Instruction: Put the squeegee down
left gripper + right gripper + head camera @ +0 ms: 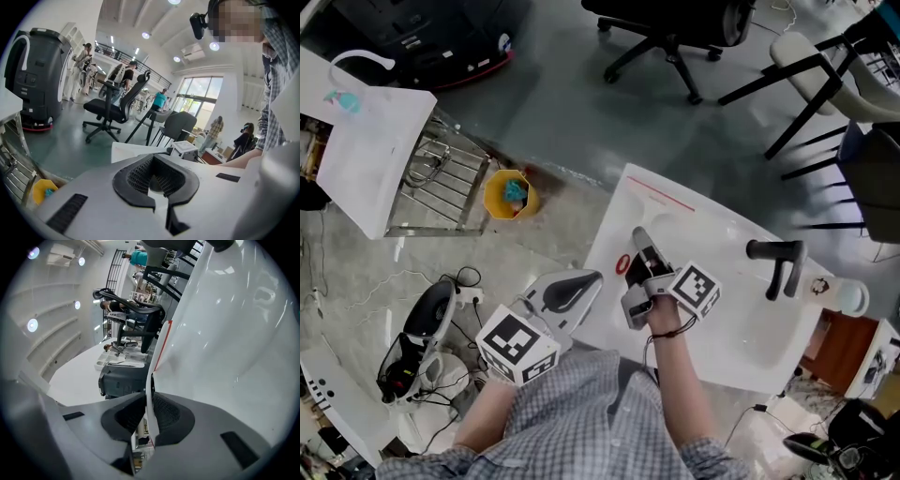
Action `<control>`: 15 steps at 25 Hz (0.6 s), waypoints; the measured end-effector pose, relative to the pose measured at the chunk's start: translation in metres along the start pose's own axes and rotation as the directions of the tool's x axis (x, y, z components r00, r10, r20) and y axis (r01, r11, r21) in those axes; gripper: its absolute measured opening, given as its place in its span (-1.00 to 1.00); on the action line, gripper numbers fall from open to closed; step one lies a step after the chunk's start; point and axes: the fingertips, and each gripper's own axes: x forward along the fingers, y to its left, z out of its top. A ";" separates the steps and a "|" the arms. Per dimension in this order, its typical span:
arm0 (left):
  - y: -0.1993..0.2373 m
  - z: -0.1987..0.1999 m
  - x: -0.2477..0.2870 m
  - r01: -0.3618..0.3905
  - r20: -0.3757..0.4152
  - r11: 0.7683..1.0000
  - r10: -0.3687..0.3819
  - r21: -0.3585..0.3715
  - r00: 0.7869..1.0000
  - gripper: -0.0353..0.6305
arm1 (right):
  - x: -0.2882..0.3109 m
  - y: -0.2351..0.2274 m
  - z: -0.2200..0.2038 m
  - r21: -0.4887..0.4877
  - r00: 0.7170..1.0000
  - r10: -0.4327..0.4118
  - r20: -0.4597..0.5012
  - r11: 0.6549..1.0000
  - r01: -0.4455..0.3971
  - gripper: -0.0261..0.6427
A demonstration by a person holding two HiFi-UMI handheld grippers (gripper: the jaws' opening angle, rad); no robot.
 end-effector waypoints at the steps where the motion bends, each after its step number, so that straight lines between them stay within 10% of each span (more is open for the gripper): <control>1: 0.000 0.000 0.000 0.002 0.000 1.000 -0.002 0.000 1.000 -0.88 | 0.000 -0.002 -0.002 -0.011 1.000 -0.015 -0.009 1.000 0.015 -0.81; 15: 0.000 -0.002 0.000 0.010 -0.002 1.000 -0.010 -0.005 1.000 -0.88 | 0.007 -0.016 -0.017 -0.023 0.992 -0.104 -0.072 0.995 0.102 -0.79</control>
